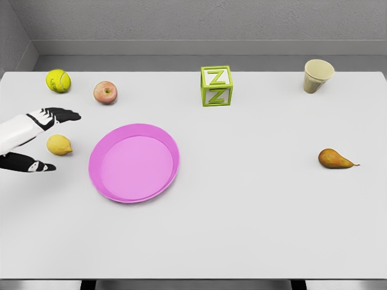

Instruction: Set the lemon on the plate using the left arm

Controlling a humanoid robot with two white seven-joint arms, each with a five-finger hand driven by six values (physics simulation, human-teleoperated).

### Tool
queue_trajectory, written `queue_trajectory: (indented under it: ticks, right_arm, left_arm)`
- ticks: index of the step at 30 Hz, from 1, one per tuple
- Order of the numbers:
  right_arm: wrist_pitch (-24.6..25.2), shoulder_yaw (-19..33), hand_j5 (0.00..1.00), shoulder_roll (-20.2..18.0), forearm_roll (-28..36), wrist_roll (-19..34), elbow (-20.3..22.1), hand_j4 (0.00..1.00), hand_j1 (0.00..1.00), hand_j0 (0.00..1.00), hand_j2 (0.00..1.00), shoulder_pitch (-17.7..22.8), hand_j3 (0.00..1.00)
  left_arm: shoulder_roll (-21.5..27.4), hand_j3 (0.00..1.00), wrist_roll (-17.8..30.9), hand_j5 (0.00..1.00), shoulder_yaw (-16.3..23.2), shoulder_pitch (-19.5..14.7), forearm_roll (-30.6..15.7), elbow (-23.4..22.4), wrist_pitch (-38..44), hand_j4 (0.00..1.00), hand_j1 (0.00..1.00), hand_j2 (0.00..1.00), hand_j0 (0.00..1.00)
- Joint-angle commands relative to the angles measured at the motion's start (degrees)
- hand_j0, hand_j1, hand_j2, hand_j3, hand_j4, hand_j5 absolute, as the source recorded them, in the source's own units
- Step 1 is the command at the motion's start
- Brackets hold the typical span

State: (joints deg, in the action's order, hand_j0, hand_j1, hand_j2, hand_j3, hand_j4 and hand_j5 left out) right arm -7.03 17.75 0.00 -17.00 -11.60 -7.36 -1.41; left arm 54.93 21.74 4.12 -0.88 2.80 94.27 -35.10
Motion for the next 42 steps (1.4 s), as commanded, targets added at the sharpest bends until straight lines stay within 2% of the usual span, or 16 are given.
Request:
queue_trajectory:
  ticks: [1,5,8,10,13,14,16,17,19,21,28,31,36,39,42]
  right_arm:
    - [0.0,0.0,1.00,0.0,0.0,0.0,0.2,1.00,1.00,1.00,1.00,0.0,1.00]
    - [0.0,-0.1,1.00,0.0,0.0,0.0,0.0,1.00,1.00,1.00,1.00,0.0,1.00]
    - [0.0,-0.1,1.00,0.0,0.0,0.0,0.0,1.00,1.00,1.00,1.00,0.0,1.00]
    - [0.0,-0.1,1.00,0.0,0.0,0.0,0.0,1.00,1.00,1.00,1.00,0.0,1.00]
    - [0.0,-0.1,1.00,0.0,0.0,0.0,0.0,1.00,1.00,1.00,1.00,0.0,1.00]
    - [0.0,-0.1,1.00,0.0,0.0,0.0,0.0,1.00,1.00,1.00,1.00,0.0,1.00]
    - [0.0,-0.1,1.00,0.0,0.0,0.0,0.0,1.00,1.00,1.00,1.00,0.0,1.00]
    - [0.0,-0.1,1.00,0.0,0.0,0.0,0.0,1.00,1.00,1.00,1.00,0.0,1.00]
    - [0.0,-0.1,1.00,0.0,0.0,0.0,0.0,1.00,1.00,1.00,1.00,0.0,1.00]
    - [0.0,-0.1,1.00,0.0,0.0,0.0,0.0,1.00,1.00,1.00,1.00,0.0,1.00]
    - [0.0,-0.1,1.00,0.0,0.0,0.0,0.0,1.00,1.00,1.00,1.00,0.0,1.00]
    - [0.0,-0.1,1.00,0.0,0.0,0.0,0.0,1.00,1.00,1.00,1.00,0.0,1.00]
    - [0.0,-0.1,1.00,0.0,0.0,0.0,0.0,1.00,1.00,1.00,1.00,0.0,1.00]
    - [0.0,-0.1,1.00,0.0,0.0,0.0,0.0,1.00,1.00,1.00,1.00,0.0,1.00]
    - [0.0,-0.1,1.00,0.0,0.0,0.0,0.0,1.00,1.00,1.00,1.00,0.0,1.00]
  left_arm:
    - [0.0,1.00,0.1,1.00,-0.5,0.1,-0.1,0.0,0.1,1.00,1.00,1.00,1.00]
    - [-0.1,1.00,0.1,1.00,-1.7,0.0,1.8,-1.7,0.1,1.00,1.00,1.00,1.00]
    - [-0.5,1.00,2.8,1.00,-2.1,0.0,3.2,-2.2,0.1,1.00,1.00,1.00,1.00]
    - [-0.5,1.00,3.7,1.00,-1.5,-0.8,4.7,-4.6,0.1,1.00,1.00,1.00,1.00]
    - [-1.8,1.00,4.2,1.00,-1.0,-2.3,8.4,-5.9,0.1,1.00,1.00,1.00,1.00]
    - [-1.6,1.00,4.2,1.00,-0.3,-3.0,9.6,-6.1,0.1,1.00,1.00,1.00,1.00]
    - [-2.2,1.00,4.2,1.00,4.2,-7.9,13.4,-6.7,0.1,1.00,1.00,1.00,1.00]
    - [-3.5,1.00,4.2,1.00,5.3,-8.3,14.6,-7.3,0.1,1.00,1.00,1.00,1.00]
    - [-3.8,1.00,4.2,1.00,13.1,-13.9,15.7,-9.5,0.1,1.00,1.00,1.00,1.00]
    - [-3.8,1.00,4.2,1.00,16.2,-16.3,15.6,-12.4,0.1,1.00,1.00,1.00,1.00]
    - [-4.4,1.00,4.2,1.00,16.8,-20.5,15.7,-22.6,0.1,1.00,1.00,1.00,1.00]
    - [-5.1,1.00,4.3,1.00,19.3,-22.0,15.8,-23.3,0.1,1.00,1.00,1.00,1.00]
    - [-5.2,1.00,4.2,1.00,19.6,-23.8,15.9,-23.3,0.1,1.00,1.00,1.00,1.00]
    - [-5.2,1.00,4.3,1.00,20.0,-23.8,16.1,-23.0,0.1,1.00,1.00,1.00,1.00]
    - [-5.2,1.00,4.3,1.00,21.9,-23.9,16.3,-23.3,0.1,1.00,1.00,1.00,1.00]
